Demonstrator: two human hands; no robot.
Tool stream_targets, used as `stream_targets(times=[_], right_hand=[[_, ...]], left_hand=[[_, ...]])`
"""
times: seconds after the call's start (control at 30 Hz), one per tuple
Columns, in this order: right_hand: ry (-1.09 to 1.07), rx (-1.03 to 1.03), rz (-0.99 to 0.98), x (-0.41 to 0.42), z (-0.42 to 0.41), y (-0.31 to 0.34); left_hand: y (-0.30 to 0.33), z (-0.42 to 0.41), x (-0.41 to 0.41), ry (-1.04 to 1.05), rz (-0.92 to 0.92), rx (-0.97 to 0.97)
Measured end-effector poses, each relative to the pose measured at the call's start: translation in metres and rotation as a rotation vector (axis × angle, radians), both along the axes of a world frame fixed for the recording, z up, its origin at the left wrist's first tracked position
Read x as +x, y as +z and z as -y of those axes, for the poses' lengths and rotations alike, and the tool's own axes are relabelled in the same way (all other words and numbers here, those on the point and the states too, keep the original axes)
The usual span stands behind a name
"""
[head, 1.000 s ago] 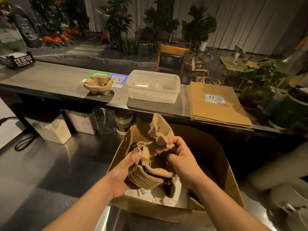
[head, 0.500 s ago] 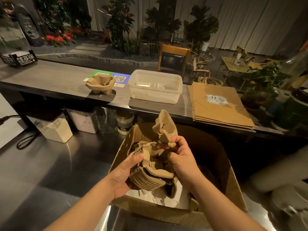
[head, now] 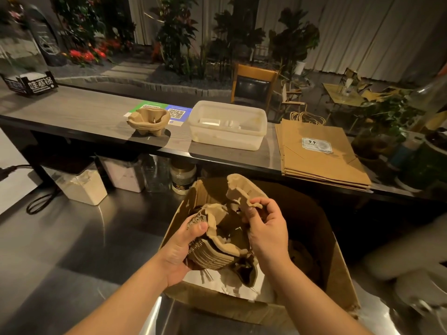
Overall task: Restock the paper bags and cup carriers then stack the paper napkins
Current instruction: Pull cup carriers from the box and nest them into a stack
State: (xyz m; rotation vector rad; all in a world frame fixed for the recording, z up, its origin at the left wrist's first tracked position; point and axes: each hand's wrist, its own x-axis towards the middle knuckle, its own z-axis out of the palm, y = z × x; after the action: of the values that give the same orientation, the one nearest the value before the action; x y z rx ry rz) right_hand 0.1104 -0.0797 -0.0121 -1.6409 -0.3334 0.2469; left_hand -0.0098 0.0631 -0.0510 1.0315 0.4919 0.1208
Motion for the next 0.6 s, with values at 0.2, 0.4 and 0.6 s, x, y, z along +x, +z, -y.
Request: stream_targets(times=[0.2, 0.4, 0.6], right_hand=[[-0.086, -0.162, 0.244, -0.001, 0.008, 0.0], [0.143, -0.341, 0.477, -0.011, 0.014, -0.006], [0.616, -0.508, 0.494, -0.017, 0.008, -0.005]], left_hand=[[-0.007, -0.002, 0.001, 0.107, -0.018, 0.01], [-0.011, -0.004, 0.002, 0.132, 0.018, -0.011], [-0.018, -0.009, 0.002, 0.133, 0.041, -0.035]])
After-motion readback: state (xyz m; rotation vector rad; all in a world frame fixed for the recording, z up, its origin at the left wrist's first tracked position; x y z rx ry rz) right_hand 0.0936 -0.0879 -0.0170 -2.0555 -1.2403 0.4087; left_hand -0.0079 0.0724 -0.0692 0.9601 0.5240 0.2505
